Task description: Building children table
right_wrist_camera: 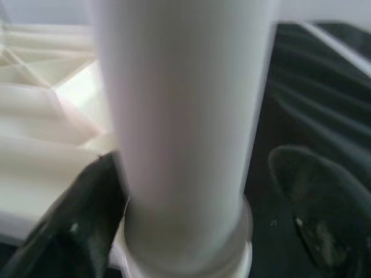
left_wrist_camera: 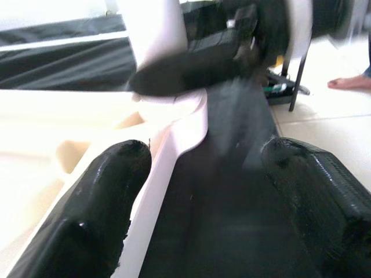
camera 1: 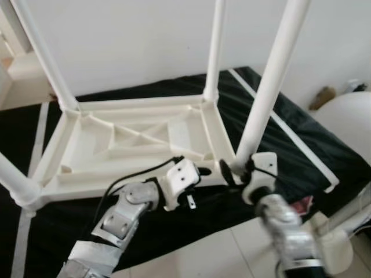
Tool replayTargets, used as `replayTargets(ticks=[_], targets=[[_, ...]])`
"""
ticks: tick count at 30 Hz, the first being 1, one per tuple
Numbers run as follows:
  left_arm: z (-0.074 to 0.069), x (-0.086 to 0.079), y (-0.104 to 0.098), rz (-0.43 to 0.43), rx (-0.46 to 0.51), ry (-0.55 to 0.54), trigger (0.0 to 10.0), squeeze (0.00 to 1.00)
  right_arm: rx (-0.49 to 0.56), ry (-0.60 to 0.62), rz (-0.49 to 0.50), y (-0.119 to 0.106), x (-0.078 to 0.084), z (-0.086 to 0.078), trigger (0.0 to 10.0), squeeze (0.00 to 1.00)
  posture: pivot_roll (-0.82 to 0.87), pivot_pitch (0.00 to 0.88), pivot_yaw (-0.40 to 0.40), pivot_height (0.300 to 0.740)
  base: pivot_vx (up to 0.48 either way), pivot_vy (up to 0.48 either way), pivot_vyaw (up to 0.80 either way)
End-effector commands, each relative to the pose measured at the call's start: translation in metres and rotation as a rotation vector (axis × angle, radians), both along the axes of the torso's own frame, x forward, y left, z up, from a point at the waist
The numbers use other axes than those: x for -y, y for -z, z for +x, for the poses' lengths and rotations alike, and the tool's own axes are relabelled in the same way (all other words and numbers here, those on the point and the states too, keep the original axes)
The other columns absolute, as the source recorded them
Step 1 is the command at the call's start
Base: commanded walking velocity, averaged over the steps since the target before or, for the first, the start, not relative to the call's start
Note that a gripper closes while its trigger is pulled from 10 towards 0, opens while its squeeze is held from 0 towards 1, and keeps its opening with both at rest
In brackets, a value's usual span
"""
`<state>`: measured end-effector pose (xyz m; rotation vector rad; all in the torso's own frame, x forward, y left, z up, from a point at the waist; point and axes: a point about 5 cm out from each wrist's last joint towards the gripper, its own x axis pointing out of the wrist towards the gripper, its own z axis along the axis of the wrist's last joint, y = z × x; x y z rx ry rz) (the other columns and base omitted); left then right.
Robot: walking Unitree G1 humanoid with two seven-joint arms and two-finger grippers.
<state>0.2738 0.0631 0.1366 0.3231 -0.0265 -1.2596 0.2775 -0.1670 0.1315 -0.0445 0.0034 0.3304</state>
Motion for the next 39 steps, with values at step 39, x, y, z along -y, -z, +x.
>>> replayTargets(ticks=[39], targets=[[0.040, -0.118, 0.020, 0.575, -0.094, -0.094, 10.0, 0.00, -0.112, -0.611, -0.055, -0.008, 0.008, -0.017, 10.0, 0.00, -0.11, 0.012, 0.096, 0.740, 0.000, 0.000, 0.00]])
